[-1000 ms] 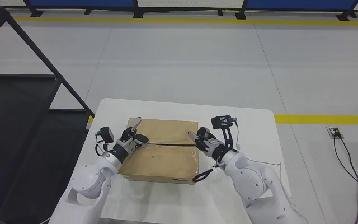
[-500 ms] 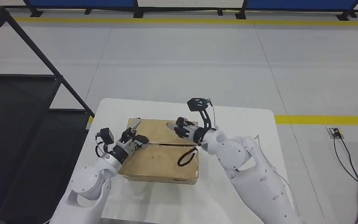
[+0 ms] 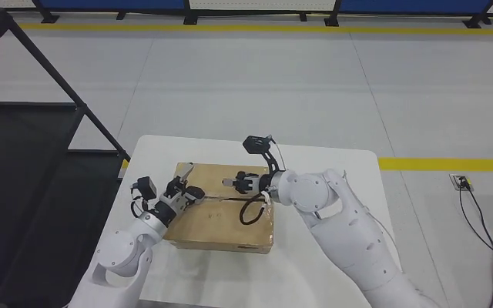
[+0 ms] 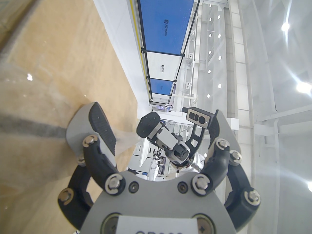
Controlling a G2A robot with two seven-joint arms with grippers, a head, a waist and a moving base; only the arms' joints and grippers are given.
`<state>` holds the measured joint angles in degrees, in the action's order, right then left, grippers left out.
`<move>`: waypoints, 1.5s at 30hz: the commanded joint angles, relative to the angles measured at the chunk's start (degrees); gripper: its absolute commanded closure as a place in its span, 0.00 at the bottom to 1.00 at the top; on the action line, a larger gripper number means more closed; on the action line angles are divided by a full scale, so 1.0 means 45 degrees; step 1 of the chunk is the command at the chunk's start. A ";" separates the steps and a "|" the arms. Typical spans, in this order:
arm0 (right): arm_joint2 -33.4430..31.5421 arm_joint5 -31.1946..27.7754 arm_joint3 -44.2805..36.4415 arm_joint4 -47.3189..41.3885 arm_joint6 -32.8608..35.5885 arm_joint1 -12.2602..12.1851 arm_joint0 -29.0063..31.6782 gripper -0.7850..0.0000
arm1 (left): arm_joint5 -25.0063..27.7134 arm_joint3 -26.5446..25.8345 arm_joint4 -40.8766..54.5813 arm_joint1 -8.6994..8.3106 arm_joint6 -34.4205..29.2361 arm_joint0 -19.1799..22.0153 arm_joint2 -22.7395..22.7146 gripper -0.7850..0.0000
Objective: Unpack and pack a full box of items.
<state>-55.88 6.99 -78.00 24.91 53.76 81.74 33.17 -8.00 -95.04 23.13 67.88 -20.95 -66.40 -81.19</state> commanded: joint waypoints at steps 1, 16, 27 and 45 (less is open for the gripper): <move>-0.0232 0.0107 -0.0499 0.0185 0.0213 -0.0110 0.0329 0.51 | 0.0002 0.0008 -0.0022 0.0003 -0.0026 0.0017 0.0012 0.00; -0.1537 0.2243 -0.0957 -0.0338 0.1155 -0.0469 0.1401 0.49 | 0.0012 0.0109 -0.0020 0.0019 -0.0082 0.0068 -0.0046 0.00; -0.2713 0.2463 -0.1217 -0.1926 0.0808 -0.0665 0.2163 0.41 | 0.0040 0.0112 -0.0023 0.0025 -0.0067 0.0053 -0.0136 0.00; -0.2679 0.1519 -0.1151 -0.2581 0.0701 -0.0886 0.2712 0.51 | 0.0296 -0.0090 0.0436 -0.0124 0.0217 -0.0849 -0.1810 0.00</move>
<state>-68.30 13.94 -83.53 13.36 57.12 77.71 45.64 -6.72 -95.47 24.97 67.35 -20.02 -70.08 -89.04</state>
